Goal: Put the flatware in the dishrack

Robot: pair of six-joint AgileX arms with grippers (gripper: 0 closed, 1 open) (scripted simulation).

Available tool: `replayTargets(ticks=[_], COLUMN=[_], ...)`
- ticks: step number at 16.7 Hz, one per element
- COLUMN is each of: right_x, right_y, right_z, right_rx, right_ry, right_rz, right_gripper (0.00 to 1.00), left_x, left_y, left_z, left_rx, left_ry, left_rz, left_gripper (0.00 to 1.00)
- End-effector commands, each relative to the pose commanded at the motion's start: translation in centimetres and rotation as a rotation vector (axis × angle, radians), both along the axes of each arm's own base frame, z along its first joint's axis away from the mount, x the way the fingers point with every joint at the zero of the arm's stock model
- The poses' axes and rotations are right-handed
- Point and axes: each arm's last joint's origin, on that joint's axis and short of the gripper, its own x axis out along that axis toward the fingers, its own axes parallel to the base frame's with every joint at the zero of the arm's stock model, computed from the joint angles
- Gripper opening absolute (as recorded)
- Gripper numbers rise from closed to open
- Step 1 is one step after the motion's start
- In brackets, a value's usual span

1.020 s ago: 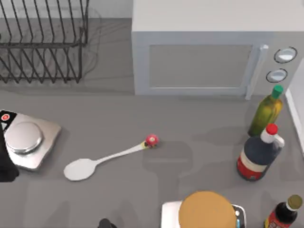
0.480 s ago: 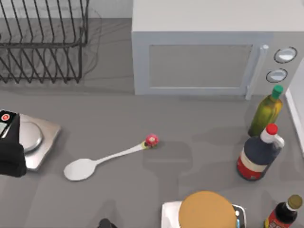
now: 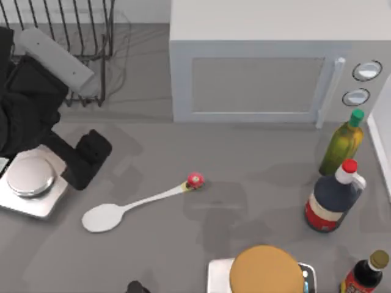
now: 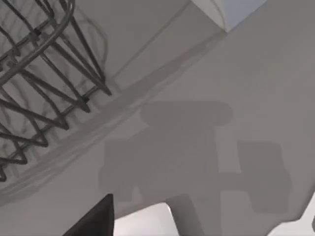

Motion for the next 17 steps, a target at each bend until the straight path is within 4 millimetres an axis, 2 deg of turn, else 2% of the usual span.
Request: replayTargets(ticks=[4, 7, 11, 17], right_x=[0.0, 0.0, 0.0, 0.0], right_y=[0.0, 0.0, 0.0, 0.0], right_z=[0.0, 0.0, 0.0, 0.0], right_rx=[0.0, 0.0, 0.0, 0.0], right_ry=[0.0, 0.0, 0.0, 0.0], right_rz=[0.0, 0.0, 0.0, 0.0], right_gripper=[1.0, 1.0, 1.0, 1.0], left_x=[6.6, 9.6, 11.2, 11.4], left_y=[-5.9, -9.4, -12.1, -12.6], left_z=[-2.7, -5.4, -8.1, -8.6], left_rx=[0.204, 0.318, 0.413, 0.431], left_ry=[0.311, 0.486, 0.635, 0.664], left_rz=[-0.171, -0.271, -0.358, -0.376], left_gripper=[1.0, 1.0, 1.0, 1.0])
